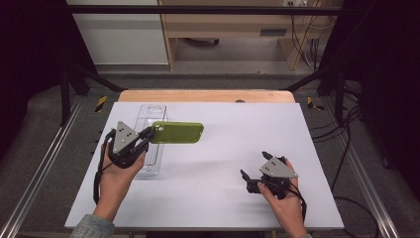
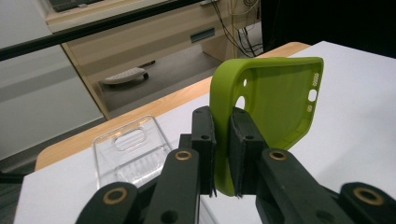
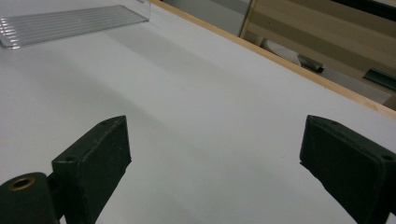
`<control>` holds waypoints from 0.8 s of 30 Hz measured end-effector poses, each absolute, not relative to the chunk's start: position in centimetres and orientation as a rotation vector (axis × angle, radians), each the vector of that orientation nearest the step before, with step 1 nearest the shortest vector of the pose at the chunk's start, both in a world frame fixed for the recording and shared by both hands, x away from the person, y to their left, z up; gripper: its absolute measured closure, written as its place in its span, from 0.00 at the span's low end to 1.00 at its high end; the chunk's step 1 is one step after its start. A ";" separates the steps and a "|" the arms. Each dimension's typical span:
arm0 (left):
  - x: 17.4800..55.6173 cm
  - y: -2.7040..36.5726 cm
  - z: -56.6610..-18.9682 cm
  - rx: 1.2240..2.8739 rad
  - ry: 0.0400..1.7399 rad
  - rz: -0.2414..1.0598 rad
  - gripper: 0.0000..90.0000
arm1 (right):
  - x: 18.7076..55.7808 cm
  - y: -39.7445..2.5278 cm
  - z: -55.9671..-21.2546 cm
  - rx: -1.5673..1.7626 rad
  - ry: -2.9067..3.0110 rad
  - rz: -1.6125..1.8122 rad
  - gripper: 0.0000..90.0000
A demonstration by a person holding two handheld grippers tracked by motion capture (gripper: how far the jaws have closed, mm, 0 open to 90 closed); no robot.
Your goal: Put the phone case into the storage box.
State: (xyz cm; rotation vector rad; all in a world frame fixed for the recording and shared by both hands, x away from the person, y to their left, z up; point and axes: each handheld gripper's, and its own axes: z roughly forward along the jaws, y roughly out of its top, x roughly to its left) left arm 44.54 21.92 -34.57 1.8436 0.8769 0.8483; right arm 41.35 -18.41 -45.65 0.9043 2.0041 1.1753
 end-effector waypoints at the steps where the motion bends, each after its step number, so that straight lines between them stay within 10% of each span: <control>1: 44.5 21.9 -34.6 1.844 0.877 0.848 0.90 | 41.3 -18.4 -45.6 0.904 2.004 1.175 0.10; 24: 46.9 26.3 -31.0 1.877 0.881 0.946 0.90 | 41.4 -20.1 -46.0 0.928 1.940 1.249 0.10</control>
